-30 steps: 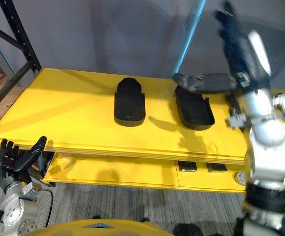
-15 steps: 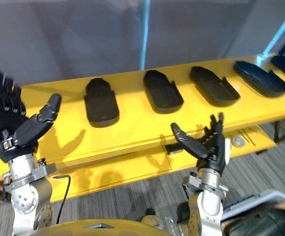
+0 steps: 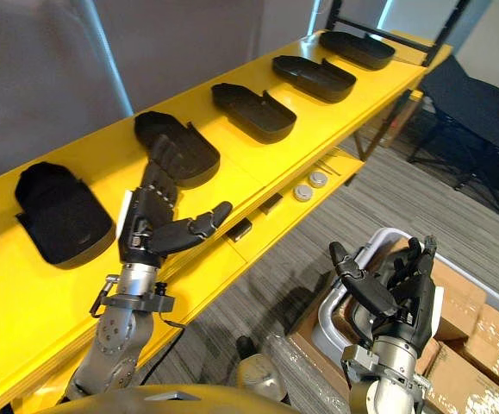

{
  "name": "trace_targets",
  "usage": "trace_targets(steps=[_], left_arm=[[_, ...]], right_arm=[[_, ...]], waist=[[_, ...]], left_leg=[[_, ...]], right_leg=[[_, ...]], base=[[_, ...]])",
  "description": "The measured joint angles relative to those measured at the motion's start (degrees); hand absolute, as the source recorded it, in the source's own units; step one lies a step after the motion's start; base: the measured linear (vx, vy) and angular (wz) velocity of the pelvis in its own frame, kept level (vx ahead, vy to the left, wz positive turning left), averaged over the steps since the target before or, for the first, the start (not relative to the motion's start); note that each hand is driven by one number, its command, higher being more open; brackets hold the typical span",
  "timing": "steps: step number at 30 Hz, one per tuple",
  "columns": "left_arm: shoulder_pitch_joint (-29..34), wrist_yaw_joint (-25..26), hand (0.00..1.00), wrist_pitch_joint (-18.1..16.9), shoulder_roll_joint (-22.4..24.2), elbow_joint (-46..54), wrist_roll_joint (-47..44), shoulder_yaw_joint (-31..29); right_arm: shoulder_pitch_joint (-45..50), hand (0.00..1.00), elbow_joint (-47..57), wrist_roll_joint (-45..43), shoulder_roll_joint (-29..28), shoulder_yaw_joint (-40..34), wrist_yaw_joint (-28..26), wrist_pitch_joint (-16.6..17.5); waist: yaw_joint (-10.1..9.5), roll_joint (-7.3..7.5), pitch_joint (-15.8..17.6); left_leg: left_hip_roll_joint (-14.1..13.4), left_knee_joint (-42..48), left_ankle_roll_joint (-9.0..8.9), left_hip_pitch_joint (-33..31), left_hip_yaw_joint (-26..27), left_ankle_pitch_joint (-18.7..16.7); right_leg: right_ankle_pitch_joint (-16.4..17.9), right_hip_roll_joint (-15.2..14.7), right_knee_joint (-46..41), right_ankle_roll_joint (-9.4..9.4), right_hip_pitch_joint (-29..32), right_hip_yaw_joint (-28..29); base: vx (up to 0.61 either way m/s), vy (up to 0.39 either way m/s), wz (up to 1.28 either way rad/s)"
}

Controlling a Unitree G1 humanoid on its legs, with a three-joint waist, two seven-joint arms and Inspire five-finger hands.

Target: Walk over and take three plastic housings, then place them on the shelf

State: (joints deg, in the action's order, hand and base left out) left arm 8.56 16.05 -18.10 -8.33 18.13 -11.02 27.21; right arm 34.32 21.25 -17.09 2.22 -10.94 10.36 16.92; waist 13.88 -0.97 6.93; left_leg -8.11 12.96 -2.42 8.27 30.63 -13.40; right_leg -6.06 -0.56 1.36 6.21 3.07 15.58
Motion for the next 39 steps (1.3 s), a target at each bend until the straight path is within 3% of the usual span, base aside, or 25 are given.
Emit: trace_targets(steps=[1,2,3,5,8,11,13,16,18,20,23,24,25,26,27,28,29,30,31,32,33,35,36,38,39], left_arm=[[0.1,2.2,1.0,0.8,-0.1,0.6,0.1,-0.8],[0.4,3.2,1.0,1.1,-0.5,1.2,0.2,-1.4],[1.7,4.8,1.0,1.8,-0.5,3.4,0.2,-1.7],[4.1,4.6,1.0,1.8,-0.5,7.0,0.2,-1.9],[4.6,2.1,1.0,1.2,-0.5,10.3,0.5,-2.9],[6.6,1.2,1.0,-0.1,-0.4,10.4,0.4,-5.1],[9.3,-0.1,1.0,-1.3,-0.3,10.5,-0.1,-6.8],[12.5,-0.6,1.0,-2.0,-0.2,10.5,0.4,-7.2],[11.7,-0.6,1.0,-2.0,-0.6,10.6,0.3,-8.0],[10.8,-0.5,1.0,-1.5,-0.7,10.5,0.1,-8.9],[9.0,0.0,1.0,0.1,-0.7,10.2,0.1,-11.7],[9.0,0.0,1.0,0.2,-0.7,9.9,0.0,-12.3],[9.0,0.0,1.0,0.6,-0.7,9.4,-0.2,-13.7],[9.1,0.0,1.0,0.7,-0.9,9.2,-0.5,-14.2],[8.8,-0.7,1.0,0.9,-0.7,7.5,-3.0,-14.5],[8.7,-1.6,1.0,1.0,-0.7,6.6,-4.5,-14.1],[8.5,-2.2,1.0,1.1,-0.6,6.0,-5.2,-13.3],[7.4,-2.3,1.0,1.4,-0.9,4.3,-5.7,-12.3],[6.9,-2.3,1.0,1.7,-0.8,3.1,-6.3,-12.2],[6.7,-2.2,1.0,2.3,-0.2,0.7,-8.2,-12.7],[6.8,-2.3,1.0,3.1,0.8,-0.7,-11.9,-12.9],[6.7,-2.3,1.0,5.2,2.8,-2.8,-13.9,-12.5],[6.9,-2.6,1.0,6.6,4.0,-4.6,-14.0,-11.2],[7.2,-4.3,1.0,7.1,4.7,-6.7,-15.7,-8.9],[7.6,-6.5,1.0,7.1,4.4,-7.3,-15.4,-6.5]], right_arm=[[-2.0,1.0,0.0,-0.6,1.6,1.8,-1.9,0.8],[-2.8,1.0,0.0,-1.5,2.8,2.7,-2.8,1.1],[-4.6,1.0,0.1,-1.8,5.6,3.9,-4.0,1.3],[-6.7,1.0,1.0,-2.0,8.4,6.0,-4.1,1.0],[-6.8,1.0,4.3,-1.8,8.5,9.2,-2.4,0.7],[-5.6,1.0,5.6,-1.3,7.3,12.4,-2.0,-0.4],[-4.4,1.0,5.9,-1.4,5.6,12.9,-2.6,-0.3],[-2.5,1.0,5.9,-4.9,5.2,12.2,-5.7,0.5],[-4.5,1.0,5.5,-6.0,5.9,12.5,-7.8,1.5],[-9.2,1.0,3.6,-5.6,7.8,13.5,-7.2,2.1],[-20.2,1.0,-4.6,-2.5,9.3,19.0,-0.7,2.1],[-21.3,1.0,-5.6,-2.3,9.2,20.2,0.3,1.9],[-21.8,1.0,-6.9,-1.8,8.5,22.2,1.5,1.1],[-21.5,1.0,-7.1,-1.2,8.0,22.8,1.7,0.8],[-20.1,1.0,-8.3,0.2,6.7,23.3,2.5,-0.3],[-18.6,1.0,-8.9,1.3,6.2,22.7,3.1,-0.4],[-16.8,1.0,-9.7,1.8,5.6,21.6,3.1,-0.5],[-14.1,1.0,-10.5,2.2,4.7,19.6,2.4,-0.5],[-12.9,1.0,-11.1,2.2,4.3,18.5,1.8,-0.5],[-11.8,1.0,-12.3,2.0,4.1,16.6,0.2,-0.5],[-11.5,1.0,-12.3,-0.4,4.6,14.6,-1.8,-0.5],[-11.7,1.0,-12.3,-1.6,6.3,11.6,-3.3,-0.6],[-11.3,1.0,-12.3,-1.1,7.6,10.2,-3.4,-1.2],[-10.3,1.0,-12.2,-1.3,8.9,9.5,-3.3,-1.4],[-9.7,1.0,-11.9,-1.8,9.8,9.1,-3.4,-1.3]], waist=[[-1.65,-0.75,0.3],[-2.5,-0.79,0.8],[-4.52,-2.59,1.0],[-5.97,-4.63,0.5],[-7.88,-3.16,1.6],[-10.59,-1.58,2.6],[-11.13,-1.08,2.9],[-12.32,-0.15,3.7],[-12.18,0.37,4.1],[-12.1,0.55,4.1],[-13.54,0.27,3.9],[-14.06,0.34,3.8],[-14.28,1.05,3.5],[-14.29,1.91,3.1],[-14.31,0.23,2.8],[-14.01,-0.5,2.6],[-13.46,-0.33,2.6],[-13.15,0.91,2.7],[-12.89,1.67,2.6],[-11.87,2.45,2.7],[-11.74,2.01,3.0],[-10.25,0.63,4.7],[-8.65,0.35,5.4],[-7.91,0.55,5.6],[-7.79,0.39,5.6]], left_leg=[[-0.1,5.2,4.5,-0.9,-9.2,-2.7],[0.4,7.4,5.55,-1.3,-14.0,-4.3],[0.7,10.6,5.52,-1.7,-21.9,-6.5],[1.5,12.8,3.65,-3.2,-28.7,-8.2],[3.7,13.9,2.99,-5.6,-29.1,-8.9],[3.6,15.0,1.6,-5.0,-29.4,-11.8],[3.5,16.4,1.72,-4.2,-28.3,-13.4],[3.4,15.8,2.74,-1.8,-23.0,-13.0],[3.3,14.7,3.18,-2.2,-20.1,-11.4],[2.0,14.2,2.53,-2.6,-19.2,-10.1],[-2.8,14.6,0.09,-4.1,-19.0,-8.5],[-3.6,14.9,-0.31,-4.4,-19.0,-8.3],[-4.7,15.5,-0.96,-5.1,-19.2,-8.0],[-4.8,15.6,-1.53,-5.4,-19.5,-7.9],[-7.6,13.7,-4.37,-5.7,-21.0,-7.1],[-9.1,11.1,-5.81,-5.3,-21.2,-5.3],[-9.9,9.1,-6.94,-5.1,-20.6,-3.9],[-10.0,8.7,-8.05,-5.2,-19.9,-3.1],[-10.1,9.2,-8.45,-5.4,-19.9,-3.0],[-11.1,11.0,-9.21,-5.9,-20.0,-3.3],[-12.9,12.3,-10.15,-6.5,-20.0,-3.9],[-15.1,13.5,-9.69,-7.2,-21.5,-3.4],[-15.2,14.5,-8.15,-7.9,-22.7,-1.2],[-14.6,16.2,-4.24,-9.0,-22.2,2.2],[-14.0,16.9,-3.74,-10.1,-21.6,4.4]], right_leg=[[0.4,1.8,-1.4,-0.6,-0.1,4.1],[1.0,2.5,-1.9,-1.26,-0.1,5.9],[1.7,4.3,-3.0,-1.51,0.4,9.3],[1.9,5.9,-5.6,-1.76,3.2,10.4],[3.9,5.6,-13.0,-0.66,8.9,9.8],[3.3,6.4,-15.3,0.73,9.5,9.2],[2.7,6.5,-15.4,0.79,9.6,7.5],[6.2,0.1,-15.2,-4.4,9.8,-5.9],[7.1,-2.5,-20.5,-5.82,12.8,-9.9],[8.1,-4.5,-31.0,-7.01,14.1,-14.1],[11.4,-11.9,-42.1,-8.81,11.6,-18.7],[11.2,-13.7,-42.1,-8.92,10.6,-18.8],[6.3,-16.9,-40.1,-9.71,8.4,-18.7],[1.4,-17.9,-38.6,-10.83,7.5,-18.3],[2.1,-15.0,-35.7,-8.35,6.8,-19.5],[2.6,-13.6,-34.3,-8.2,7.0,-19.4],[4.7,-13.0,-33.9,-8.14,7.6,-19.1],[9.2,-13.2,-34.3,-7.1,7.8,-18.7],[11.6,-13.2,-34.2,-5.04,7.4,-18.6],[15.5,-12.7,-33.3,-0.2,6.5,-20.2],[18.1,-11.4,-33.1,2.92,6.4,-21.8],[20.3,-9.2,-33.2,1.58,6.4,-23.6],[20.6,-8.8,-33.4,0.99,5.8,-24.5],[20.8,-9.0,-32.5,0.29,5.1,-24.8],[20.2,-9.3,-30.3,-0.6,4.7,-24.4]], base=[[0.03,-0.071,-1.41],[-0.01,0.026,-1.92],[-0.04,0.099,-1.44],[-0.08,0.148,-0.96],[-0.13,0.071,-0.03],[-0.17,0.022,-0.18],[-0.22,0.013,-0.5],[-0.23,0.057,-0.8],[-0.2,0.015,-0.58],[-0.13,-0.063,-0.3],[-0.04,-0.155,-0.21],[0.01,-0.276,-0.21],[0.02,-0.252,-0.11],[0.02,-0.376,-0.18],[0.02,-0.316,-0.24],[0.02,-0.323,-0.27],[0.01,-0.41,-0.18],[0.0,-0.285,-0.12],[-0.02,-0.365,-0.18],[0.01,-0.384,-0.44],[0.01,-0.454,-0.53],[-0.02,-0.364,-0.28],[-0.03,-0.28,0.08],[-0.06,-0.239,0.1],[-0.08,-0.181,-0.07]])
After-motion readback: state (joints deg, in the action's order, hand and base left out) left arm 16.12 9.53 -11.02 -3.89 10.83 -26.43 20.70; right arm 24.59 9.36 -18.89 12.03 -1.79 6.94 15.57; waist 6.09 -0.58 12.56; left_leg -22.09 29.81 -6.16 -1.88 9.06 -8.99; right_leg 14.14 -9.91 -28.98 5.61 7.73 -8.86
